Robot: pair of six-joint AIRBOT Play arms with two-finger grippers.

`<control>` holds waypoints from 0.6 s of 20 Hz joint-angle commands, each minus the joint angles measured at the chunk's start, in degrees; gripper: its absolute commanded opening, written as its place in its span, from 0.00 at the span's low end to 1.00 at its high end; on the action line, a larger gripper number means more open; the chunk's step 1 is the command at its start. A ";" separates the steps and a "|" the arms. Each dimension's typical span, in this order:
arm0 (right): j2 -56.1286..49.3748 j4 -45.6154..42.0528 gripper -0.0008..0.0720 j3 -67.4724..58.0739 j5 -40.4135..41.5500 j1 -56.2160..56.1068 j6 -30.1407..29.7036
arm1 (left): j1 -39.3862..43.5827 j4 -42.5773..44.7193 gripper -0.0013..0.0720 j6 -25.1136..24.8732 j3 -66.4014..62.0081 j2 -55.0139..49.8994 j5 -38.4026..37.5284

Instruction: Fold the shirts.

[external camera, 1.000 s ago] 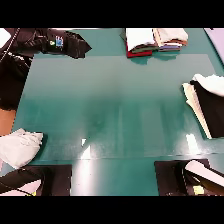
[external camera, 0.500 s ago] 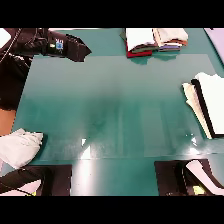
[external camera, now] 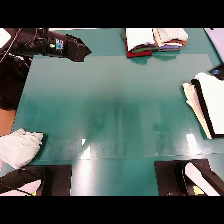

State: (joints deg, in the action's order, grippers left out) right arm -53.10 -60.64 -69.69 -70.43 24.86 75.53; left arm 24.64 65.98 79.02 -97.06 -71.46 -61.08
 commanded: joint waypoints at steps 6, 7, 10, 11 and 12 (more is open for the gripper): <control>-4.90 1.99 0.04 -0.70 0.46 -33.20 -0.20 | 0.02 -0.02 0.05 0.02 -0.02 0.04 2.64; -5.29 1.99 0.04 -0.68 0.46 -34.64 -0.17 | 0.02 -0.02 0.05 0.02 -0.02 0.04 2.89; -5.57 2.05 0.04 -0.68 0.46 -37.00 -0.17 | 0.02 -0.02 0.05 0.02 -0.02 0.04 3.93; -5.57 2.03 0.04 -0.68 0.44 -37.22 -0.17 | 0.02 0.00 0.05 0.02 -0.02 0.04 4.20; -5.57 2.03 0.04 -0.68 0.37 -37.20 -0.17 | 0.02 -0.02 0.05 0.02 -0.02 0.04 4.61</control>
State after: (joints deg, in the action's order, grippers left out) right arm -58.37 -58.72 -70.30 -70.00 -10.17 75.40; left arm 24.64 65.98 79.02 -97.06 -71.46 -57.63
